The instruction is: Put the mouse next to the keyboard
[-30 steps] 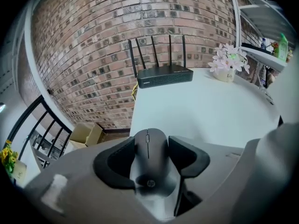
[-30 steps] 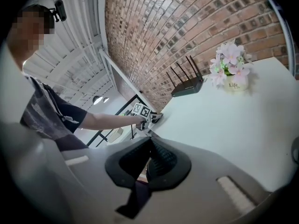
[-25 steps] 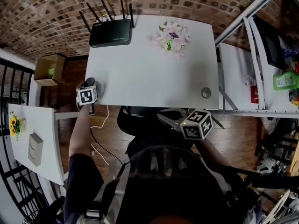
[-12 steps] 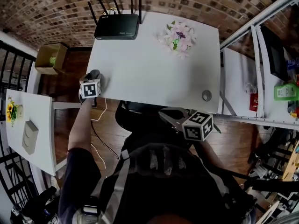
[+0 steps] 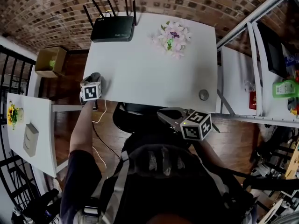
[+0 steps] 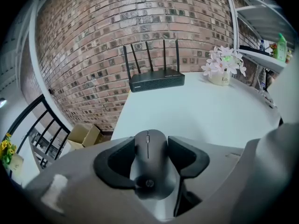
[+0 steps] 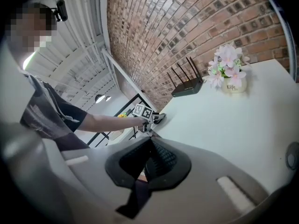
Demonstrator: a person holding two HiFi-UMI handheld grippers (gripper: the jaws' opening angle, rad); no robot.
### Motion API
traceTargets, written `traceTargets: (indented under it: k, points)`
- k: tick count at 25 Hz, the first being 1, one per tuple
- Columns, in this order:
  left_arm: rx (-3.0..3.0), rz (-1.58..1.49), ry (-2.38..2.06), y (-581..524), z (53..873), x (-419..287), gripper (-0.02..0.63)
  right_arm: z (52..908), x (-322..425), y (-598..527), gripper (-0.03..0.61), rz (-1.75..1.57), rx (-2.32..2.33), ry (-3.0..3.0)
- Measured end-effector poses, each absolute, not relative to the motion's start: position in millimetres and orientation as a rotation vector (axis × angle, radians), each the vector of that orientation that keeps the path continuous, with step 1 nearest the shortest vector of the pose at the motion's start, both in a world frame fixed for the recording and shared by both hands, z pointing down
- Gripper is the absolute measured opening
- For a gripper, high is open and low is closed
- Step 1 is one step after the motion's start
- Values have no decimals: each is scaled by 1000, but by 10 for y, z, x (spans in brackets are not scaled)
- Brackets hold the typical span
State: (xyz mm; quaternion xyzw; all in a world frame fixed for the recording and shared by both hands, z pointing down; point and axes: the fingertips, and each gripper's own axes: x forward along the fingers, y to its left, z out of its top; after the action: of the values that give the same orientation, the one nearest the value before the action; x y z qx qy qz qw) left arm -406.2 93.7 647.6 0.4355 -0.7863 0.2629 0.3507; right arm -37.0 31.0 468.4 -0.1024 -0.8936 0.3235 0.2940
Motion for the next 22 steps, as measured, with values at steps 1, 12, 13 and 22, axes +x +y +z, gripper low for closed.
traceTargets:
  k: [1,12,13,22]
  points:
    - [1133,685,-2030,921,6475,-4044,226,4683,-357,306,4,863,-276,-2379]
    - [1162,701,-1980,629,6483,-3605,227,4697,-138,179,5,942,-278,-2387]
    - [1155,702,-1984,602,6476,-3577,227,4703,-112,159,5,933,-279,-2390]
    - [1180,726,-1934,468,6455,-3299,227,4723,105,11,5,930,-303,-2399]
